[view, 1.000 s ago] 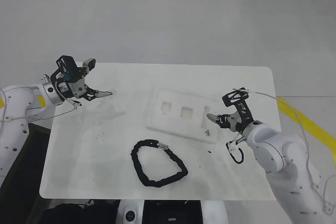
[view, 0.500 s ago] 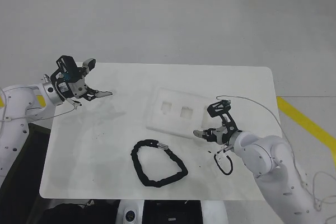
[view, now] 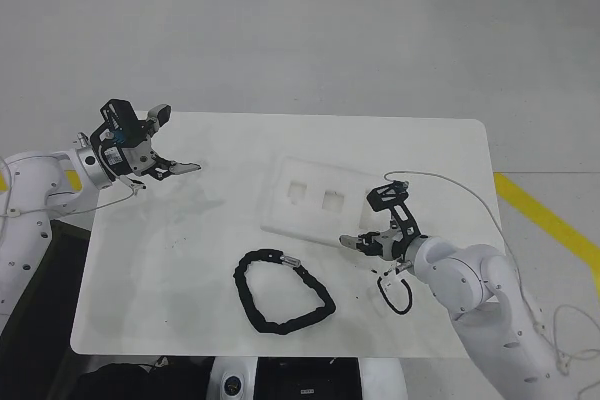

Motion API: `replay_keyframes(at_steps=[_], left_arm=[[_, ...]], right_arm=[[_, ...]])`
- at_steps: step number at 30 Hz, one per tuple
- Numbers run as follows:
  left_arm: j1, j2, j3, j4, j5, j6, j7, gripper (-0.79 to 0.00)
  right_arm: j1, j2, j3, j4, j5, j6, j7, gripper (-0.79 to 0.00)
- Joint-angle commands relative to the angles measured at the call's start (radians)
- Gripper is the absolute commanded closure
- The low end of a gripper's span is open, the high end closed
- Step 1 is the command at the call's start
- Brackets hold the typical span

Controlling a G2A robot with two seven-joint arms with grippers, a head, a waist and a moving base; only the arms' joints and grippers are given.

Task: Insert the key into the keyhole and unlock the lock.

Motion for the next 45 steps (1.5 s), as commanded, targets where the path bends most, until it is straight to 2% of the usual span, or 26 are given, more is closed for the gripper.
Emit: replay_keyframes(at_steps=[1,7,14,21,25,27,28,29,38,45], left_arm=[[0.0,0.0,0.0,0.0,0.0,0.0,0.0,-0.785],[0.0,0.0,0.0,0.0,0.0,0.0,0.0,-0.785],[0.0,0.0,0.0,0.0,0.0,0.0,0.0,-0.785],[0.0,0.0,0.0,0.0,0.0,0.0,0.0,-0.785],[0.0,0.0,0.0,0.0,0.0,0.0,0.0,-0.785],[0.0,0.0,0.0,0.0,0.0,0.0,0.0,-0.785],[0.0,0.0,0.0,0.0,0.0,0.0,0.0,-0.785],[0.0,0.0,0.0,0.0,0.0,0.0,0.0,-0.785],[0.0,0.0,0.0,0.0,0.0,0.0,0.0,-0.785],[0.0,0.0,0.0,0.0,0.0,0.0,0.0,-0.785]], right_arm=[[0.0,0.0,0.0,0.0,0.0,0.0,0.0,-0.785],[0.0,0.002,-0.004,-0.025,-0.015,-0.037,0.004,-0.785],[0.027,-0.002,-0.038,-0.034,-0.015,0.031,0.077,-0.785],[0.07,-0.011,-0.061,0.013,0.007,0.086,0.091,-0.785],[0.08,-0.013,-0.064,0.025,0.011,0.099,0.099,-0.677],[0.082,-0.013,-0.063,0.028,0.011,0.105,0.101,-0.474],[0.082,-0.013,-0.063,0.029,0.01,0.108,0.103,-0.462],[0.081,-0.013,-0.062,0.031,0.009,0.111,0.106,-0.413],[0.078,-0.008,-0.04,0.027,-0.033,0.139,0.143,-0.351],[0.077,-0.005,-0.041,0.033,-0.057,0.131,0.168,-0.203]])
